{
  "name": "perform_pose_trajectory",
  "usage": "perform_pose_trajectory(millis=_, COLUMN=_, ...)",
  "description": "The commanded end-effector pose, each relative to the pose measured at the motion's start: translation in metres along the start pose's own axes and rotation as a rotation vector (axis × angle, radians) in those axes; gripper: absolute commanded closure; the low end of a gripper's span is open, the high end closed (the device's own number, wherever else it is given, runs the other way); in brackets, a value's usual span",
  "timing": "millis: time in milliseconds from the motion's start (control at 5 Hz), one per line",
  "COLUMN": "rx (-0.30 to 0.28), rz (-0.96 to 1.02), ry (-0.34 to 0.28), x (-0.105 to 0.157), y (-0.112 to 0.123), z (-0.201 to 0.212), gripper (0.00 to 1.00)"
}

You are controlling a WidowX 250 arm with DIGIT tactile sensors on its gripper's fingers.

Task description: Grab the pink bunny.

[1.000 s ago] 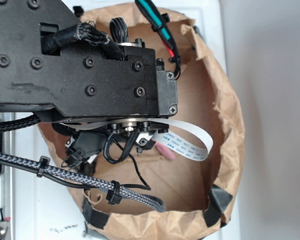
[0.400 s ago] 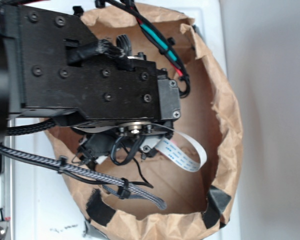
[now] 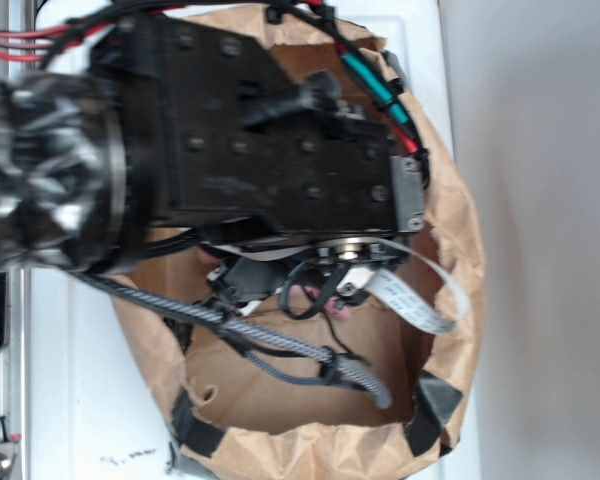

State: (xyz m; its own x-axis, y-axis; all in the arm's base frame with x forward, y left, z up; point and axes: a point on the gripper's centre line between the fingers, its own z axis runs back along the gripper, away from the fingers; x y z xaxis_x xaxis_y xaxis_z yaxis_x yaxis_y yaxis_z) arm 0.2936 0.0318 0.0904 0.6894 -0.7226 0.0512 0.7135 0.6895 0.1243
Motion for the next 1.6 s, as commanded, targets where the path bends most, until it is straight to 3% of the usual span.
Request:
perform_pose_trajectory(millis=0, rx=0.019, rz=-0.067, ry=-0.005, x=0.011, y=-0.014, z=-0.010, gripper=0.00)
perform_pose_trajectory(millis=200, rx=-0.008, rz=-0.162, ry=-0.043, x=0.009, y=-0.040, z=-0.004, gripper=0.00)
perform_pose_trajectory(millis=400, rx=-0.028, rz=-0.199, ry=-0.065, x=0.008, y=-0.051, z=0.001, gripper=0.00)
perform_pose_trajectory(millis=800, rx=-0.019, rz=-0.222, ry=-0.025, x=0.016, y=-0.060, z=-0.020, gripper=0.00)
perform_pose_trajectory(millis=1000, rx=-0.006, rz=-0.223, ry=-0.003, x=0.017, y=-0.067, z=-0.029, gripper=0.09)
perform_pose_trajectory(millis=1200, rx=0.009, rz=-0.206, ry=0.001, x=0.016, y=-0.066, z=-0.029, gripper=1.00)
perform_pose_trajectory(millis=1400, rx=0.022, rz=-0.191, ry=0.007, x=0.016, y=-0.064, z=-0.028, gripper=1.00)
